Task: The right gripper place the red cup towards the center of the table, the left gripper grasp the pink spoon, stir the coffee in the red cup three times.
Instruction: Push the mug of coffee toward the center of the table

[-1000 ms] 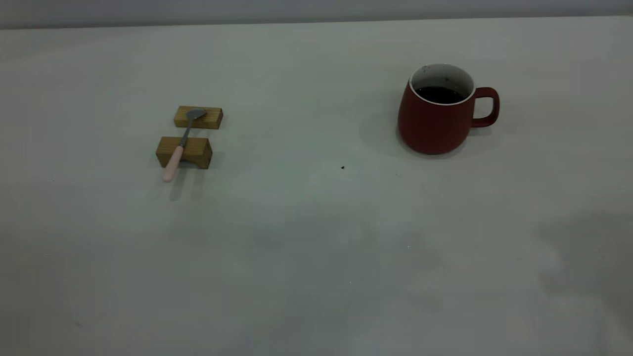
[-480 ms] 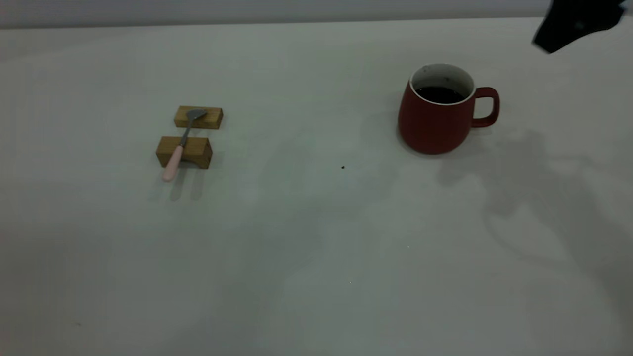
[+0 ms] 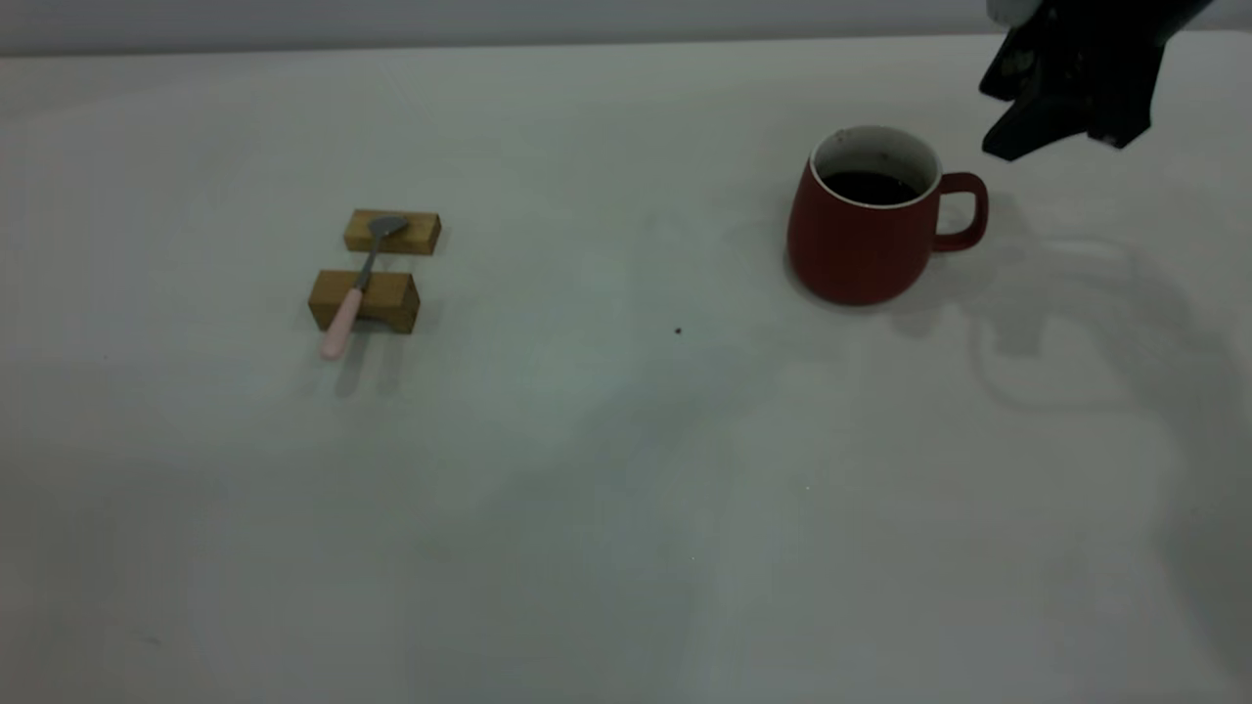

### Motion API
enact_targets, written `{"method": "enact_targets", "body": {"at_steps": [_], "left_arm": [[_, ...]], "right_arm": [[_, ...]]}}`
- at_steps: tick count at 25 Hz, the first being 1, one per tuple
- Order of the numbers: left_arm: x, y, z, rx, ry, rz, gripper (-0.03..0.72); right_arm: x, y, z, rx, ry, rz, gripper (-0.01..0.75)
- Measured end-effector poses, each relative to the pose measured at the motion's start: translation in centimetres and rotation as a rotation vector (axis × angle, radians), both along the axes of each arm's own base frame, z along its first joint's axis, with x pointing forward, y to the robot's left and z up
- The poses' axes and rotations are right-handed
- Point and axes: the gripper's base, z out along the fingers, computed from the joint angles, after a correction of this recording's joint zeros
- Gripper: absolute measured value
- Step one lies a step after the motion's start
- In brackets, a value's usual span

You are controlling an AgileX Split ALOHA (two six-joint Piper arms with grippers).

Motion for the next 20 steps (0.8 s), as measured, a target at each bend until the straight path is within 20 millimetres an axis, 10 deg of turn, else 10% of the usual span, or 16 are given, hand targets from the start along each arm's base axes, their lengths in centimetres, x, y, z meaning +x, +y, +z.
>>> {"method": "enact_targets", "body": {"at_steps": [20], "left_arm": [[0.0,0.0,0.0,0.0,0.0,0.0,0.529]], "right_arm": [[1.2,2.4,-6.7,0.057,0.101,0.02,0.474]]}}
